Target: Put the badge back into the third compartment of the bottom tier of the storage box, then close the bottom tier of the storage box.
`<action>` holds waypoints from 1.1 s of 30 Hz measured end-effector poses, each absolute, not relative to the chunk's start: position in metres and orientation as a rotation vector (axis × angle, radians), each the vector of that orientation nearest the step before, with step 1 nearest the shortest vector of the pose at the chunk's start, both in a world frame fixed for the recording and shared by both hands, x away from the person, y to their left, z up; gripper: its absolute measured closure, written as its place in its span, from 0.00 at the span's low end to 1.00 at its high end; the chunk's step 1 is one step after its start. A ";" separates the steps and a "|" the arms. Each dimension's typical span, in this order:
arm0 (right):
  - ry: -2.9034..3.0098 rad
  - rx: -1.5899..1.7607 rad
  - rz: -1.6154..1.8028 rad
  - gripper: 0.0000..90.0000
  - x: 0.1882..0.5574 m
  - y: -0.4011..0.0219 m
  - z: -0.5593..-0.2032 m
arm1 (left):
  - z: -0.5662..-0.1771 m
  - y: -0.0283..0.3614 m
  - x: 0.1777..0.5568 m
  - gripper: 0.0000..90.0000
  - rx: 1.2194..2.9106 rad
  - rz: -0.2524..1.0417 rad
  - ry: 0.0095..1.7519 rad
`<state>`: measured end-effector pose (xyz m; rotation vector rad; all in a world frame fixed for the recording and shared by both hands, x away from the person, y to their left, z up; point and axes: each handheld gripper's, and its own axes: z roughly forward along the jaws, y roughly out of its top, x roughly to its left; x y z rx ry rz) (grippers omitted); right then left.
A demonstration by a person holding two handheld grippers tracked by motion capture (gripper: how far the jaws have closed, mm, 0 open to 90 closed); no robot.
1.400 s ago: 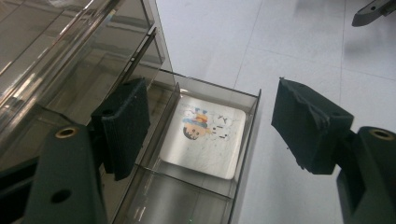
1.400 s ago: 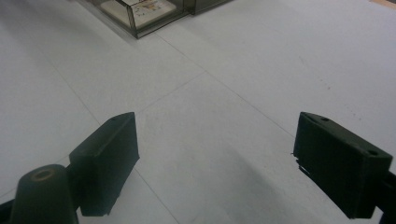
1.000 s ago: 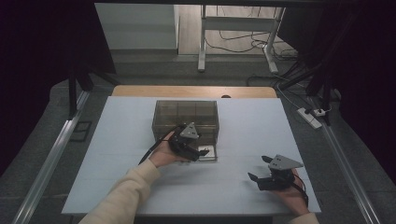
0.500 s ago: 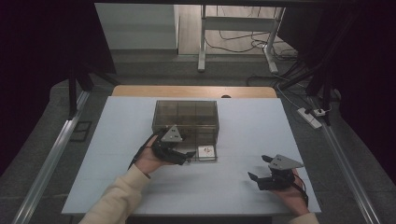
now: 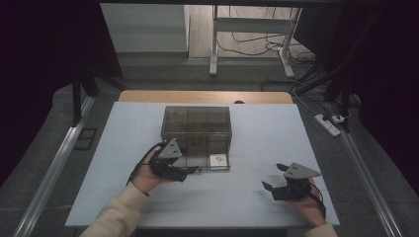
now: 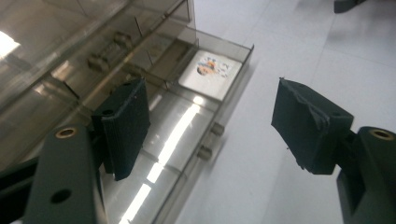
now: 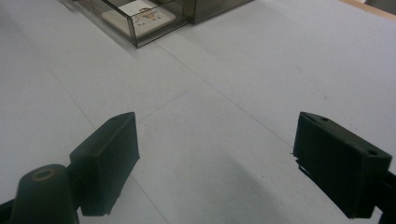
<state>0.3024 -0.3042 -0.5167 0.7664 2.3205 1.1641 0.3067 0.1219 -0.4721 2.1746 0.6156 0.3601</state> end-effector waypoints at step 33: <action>2.320 0.765 1.172 0.16 0.299 -0.306 -0.516 | -0.497 0.142 0.294 0.42 2.209 0.399 0.690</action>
